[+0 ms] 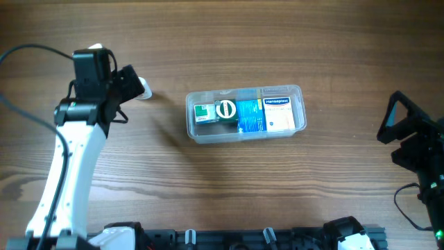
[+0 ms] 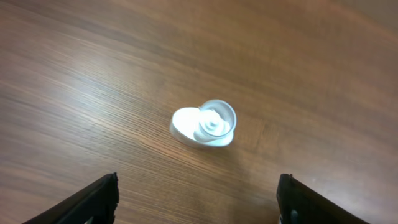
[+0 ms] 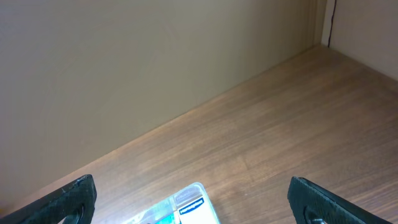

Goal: Pack container
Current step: 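Move the left gripper to the Calamol bottle and grasp it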

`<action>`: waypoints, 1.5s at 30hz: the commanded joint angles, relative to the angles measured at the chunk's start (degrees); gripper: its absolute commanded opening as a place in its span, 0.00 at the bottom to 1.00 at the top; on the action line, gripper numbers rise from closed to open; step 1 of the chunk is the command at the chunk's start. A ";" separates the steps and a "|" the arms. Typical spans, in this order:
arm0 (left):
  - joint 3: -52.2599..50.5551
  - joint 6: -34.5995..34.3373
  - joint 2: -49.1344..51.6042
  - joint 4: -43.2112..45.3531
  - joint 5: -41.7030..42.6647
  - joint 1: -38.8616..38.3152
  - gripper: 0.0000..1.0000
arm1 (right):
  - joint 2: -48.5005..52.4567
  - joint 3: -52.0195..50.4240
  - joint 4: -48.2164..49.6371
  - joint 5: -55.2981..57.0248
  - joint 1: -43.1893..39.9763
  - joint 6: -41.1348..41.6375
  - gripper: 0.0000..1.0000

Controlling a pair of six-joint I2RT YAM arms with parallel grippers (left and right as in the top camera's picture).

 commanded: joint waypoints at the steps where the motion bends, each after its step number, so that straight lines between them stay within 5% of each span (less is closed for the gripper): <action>1: 0.11 3.80 5.38 1.75 2.89 0.24 0.77 | 0.07 -0.11 0.09 0.92 -0.13 0.39 1.00; 25: 0.11 11.02 12.85 12.39 2.64 0.24 0.65 | 0.07 -0.09 0.09 0.92 -0.13 0.44 1.00; 45: 0.11 13.33 15.63 14.69 2.64 0.22 0.42 | 0.07 -0.09 0.09 0.92 -0.13 0.39 1.00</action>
